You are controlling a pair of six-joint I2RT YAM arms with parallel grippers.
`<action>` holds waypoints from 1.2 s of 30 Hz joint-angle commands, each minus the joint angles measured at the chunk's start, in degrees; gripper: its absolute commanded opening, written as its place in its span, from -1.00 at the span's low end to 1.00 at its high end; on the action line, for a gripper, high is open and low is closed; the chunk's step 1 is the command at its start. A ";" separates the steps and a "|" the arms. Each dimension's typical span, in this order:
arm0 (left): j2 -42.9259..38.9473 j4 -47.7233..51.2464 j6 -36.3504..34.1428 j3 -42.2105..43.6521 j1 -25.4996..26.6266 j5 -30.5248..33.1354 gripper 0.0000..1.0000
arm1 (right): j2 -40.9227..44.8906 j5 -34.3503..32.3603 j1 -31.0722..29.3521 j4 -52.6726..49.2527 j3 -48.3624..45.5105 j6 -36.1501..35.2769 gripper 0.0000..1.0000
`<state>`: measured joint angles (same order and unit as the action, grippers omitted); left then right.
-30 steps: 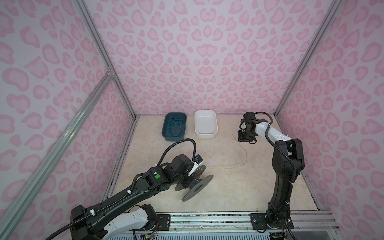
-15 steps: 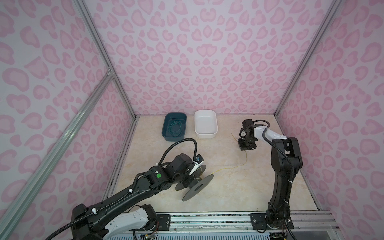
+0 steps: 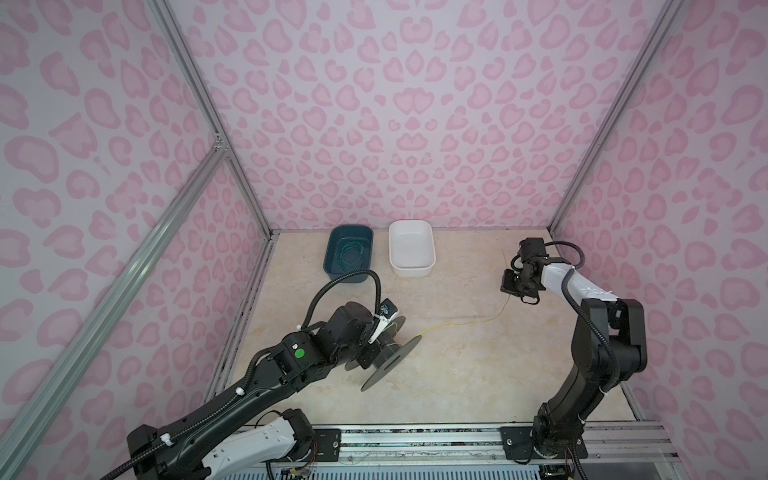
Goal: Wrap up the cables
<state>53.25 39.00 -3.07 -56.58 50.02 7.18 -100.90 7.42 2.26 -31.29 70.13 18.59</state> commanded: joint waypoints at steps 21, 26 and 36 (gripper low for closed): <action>2.55 -26.94 25.83 -17.08 -19.58 -17.41 -0.93 | 18.03 -16.04 -8.42 16.93 -21.79 11.21 -1.00; 5.18 -33.71 33.98 -17.17 -21.36 -13.64 -0.92 | 21.56 -19.91 -15.83 16.47 -22.67 13.57 -1.00; 9.18 -39.58 45.32 -14.97 -23.18 8.33 -0.93 | 24.37 -29.75 -36.87 13.50 -21.09 17.57 -1.00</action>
<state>61.60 8.69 37.06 -71.61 27.44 5.67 -77.06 -16.49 -30.87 -16.10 48.71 34.15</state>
